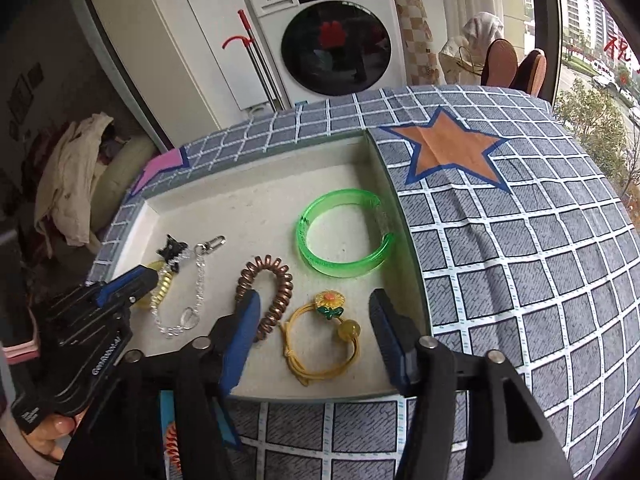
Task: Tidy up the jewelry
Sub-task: 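Open the right tool to drop the sunflower clip while the left tool releases the bracelet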
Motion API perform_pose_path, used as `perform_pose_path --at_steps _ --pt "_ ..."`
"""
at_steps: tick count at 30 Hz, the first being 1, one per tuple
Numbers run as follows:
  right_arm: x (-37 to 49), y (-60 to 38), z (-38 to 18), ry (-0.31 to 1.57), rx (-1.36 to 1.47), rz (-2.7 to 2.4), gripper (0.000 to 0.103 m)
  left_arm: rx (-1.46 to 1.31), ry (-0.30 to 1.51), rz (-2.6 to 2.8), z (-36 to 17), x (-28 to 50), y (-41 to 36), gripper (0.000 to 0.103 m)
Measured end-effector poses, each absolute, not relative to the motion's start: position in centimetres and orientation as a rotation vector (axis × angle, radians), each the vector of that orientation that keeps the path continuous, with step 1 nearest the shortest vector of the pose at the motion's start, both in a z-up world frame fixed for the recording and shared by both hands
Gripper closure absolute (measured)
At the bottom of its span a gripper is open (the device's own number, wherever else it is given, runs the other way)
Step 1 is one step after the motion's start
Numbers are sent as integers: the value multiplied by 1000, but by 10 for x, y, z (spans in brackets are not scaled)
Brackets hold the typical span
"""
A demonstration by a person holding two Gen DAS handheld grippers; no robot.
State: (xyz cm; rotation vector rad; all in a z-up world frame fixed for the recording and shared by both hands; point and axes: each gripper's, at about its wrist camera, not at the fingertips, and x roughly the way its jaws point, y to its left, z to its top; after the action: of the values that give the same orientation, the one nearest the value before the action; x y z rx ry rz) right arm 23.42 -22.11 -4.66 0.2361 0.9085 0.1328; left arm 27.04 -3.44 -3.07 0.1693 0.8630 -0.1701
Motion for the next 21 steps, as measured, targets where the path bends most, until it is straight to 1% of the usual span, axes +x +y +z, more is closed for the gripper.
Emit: perform_pose_path --at_steps 9,14,21 --pt "215 -217 -30 873 254 145 36 162 845 -171 -23 263 -32 75" --pt "205 -216 -26 862 257 134 36 180 804 -149 -11 255 -29 75" --pt "192 -214 -25 864 256 126 36 159 798 -140 -4 246 -24 75"
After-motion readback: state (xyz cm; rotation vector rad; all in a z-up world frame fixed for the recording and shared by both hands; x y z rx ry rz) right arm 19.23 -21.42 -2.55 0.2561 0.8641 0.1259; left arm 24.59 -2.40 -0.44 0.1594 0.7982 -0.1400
